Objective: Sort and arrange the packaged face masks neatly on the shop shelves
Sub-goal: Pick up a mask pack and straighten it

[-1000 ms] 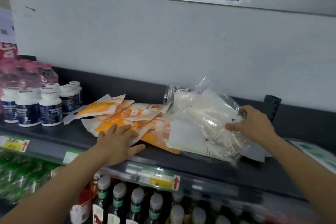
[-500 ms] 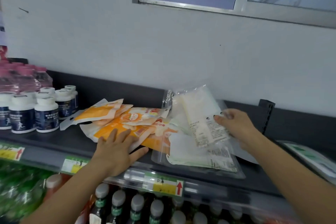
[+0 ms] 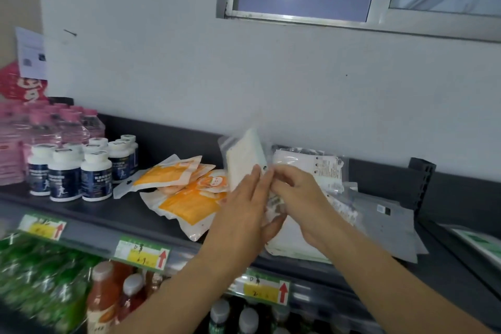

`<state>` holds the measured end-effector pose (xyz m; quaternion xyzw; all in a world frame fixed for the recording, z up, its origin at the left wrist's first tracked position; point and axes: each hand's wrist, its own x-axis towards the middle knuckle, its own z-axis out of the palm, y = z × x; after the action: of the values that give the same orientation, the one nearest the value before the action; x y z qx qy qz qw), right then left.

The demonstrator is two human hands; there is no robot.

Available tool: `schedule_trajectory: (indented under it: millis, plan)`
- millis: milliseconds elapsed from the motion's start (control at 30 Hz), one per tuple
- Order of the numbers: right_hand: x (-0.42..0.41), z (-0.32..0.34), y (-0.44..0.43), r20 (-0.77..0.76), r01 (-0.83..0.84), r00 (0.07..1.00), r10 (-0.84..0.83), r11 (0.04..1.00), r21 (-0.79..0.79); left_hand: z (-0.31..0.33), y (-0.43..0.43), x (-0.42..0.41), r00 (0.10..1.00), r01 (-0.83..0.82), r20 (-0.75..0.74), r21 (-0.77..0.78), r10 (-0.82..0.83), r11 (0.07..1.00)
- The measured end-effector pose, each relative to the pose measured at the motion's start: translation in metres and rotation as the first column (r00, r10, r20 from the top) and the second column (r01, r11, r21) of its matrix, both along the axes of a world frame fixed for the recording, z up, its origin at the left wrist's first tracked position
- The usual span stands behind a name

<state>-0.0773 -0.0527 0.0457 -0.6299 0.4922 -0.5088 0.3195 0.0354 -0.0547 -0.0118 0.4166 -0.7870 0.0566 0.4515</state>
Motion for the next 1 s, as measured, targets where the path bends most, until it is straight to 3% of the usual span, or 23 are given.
schedule_trajectory:
  millis: [100,167,200,267,333,433,567,700,833,900,1000]
  plan:
    - [-0.008,0.004,0.004,0.011,-0.136,0.991,0.136,0.99,0.037,0.004,0.0,0.011,0.992,-0.033,-0.118,0.016,0.035,0.999]
    - [-0.028,0.0,0.0,-0.185,-0.102,0.976,0.116,0.991,0.083,0.005,-0.001,0.023,0.971,-0.078,-0.218,0.078,0.094,0.994]
    - [-0.041,-0.007,-0.006,-0.385,-0.038,0.92,0.077,0.993,0.108,0.003,-0.005,0.029,0.954,-0.104,-0.269,0.104,0.129,0.989]
    - [-0.069,-0.027,-0.018,-0.748,0.086,0.661,0.062,0.984,0.157,-0.001,-0.014,0.04,0.908,-0.122,-0.381,0.151,0.172,0.981]
    - [-0.089,-0.044,-0.023,-0.872,0.169,0.468,0.146,0.953,0.25,-0.005,-0.021,0.048,0.865,-0.1,-0.468,0.194,0.182,0.976]
    - [-0.107,-0.054,-0.031,-0.857,0.217,0.5,0.123,0.941,0.262,-0.008,-0.024,0.055,0.799,-0.029,-0.576,0.249,0.172,0.968]
    - [-0.116,-0.061,-0.043,-0.884,0.244,0.464,0.059,0.951,0.192,-0.011,-0.024,0.057,0.698,0.076,-0.697,0.297,0.162,0.952]
    - [-0.112,-0.056,-0.036,-0.887,0.346,0.461,-0.03,0.926,0.148,-0.014,-0.019,0.057,0.668,0.121,-0.731,0.29,0.138,0.949]
    - [-0.099,-0.048,-0.023,-0.856,0.454,0.326,-0.402,0.861,-0.231,-0.016,-0.016,0.057,0.687,0.125,-0.716,0.284,0.124,0.951]
    - [-0.096,-0.042,-0.021,-0.768,0.456,0.364,-0.526,0.82,-0.346,-0.014,-0.012,0.056,0.697,0.135,-0.71,0.262,0.096,0.955]
    - [-0.091,-0.018,-0.015,-0.62,0.49,0.537,-0.572,0.809,-0.323,-0.014,-0.008,0.053,0.705,0.136,-0.707,0.211,0.056,0.968]
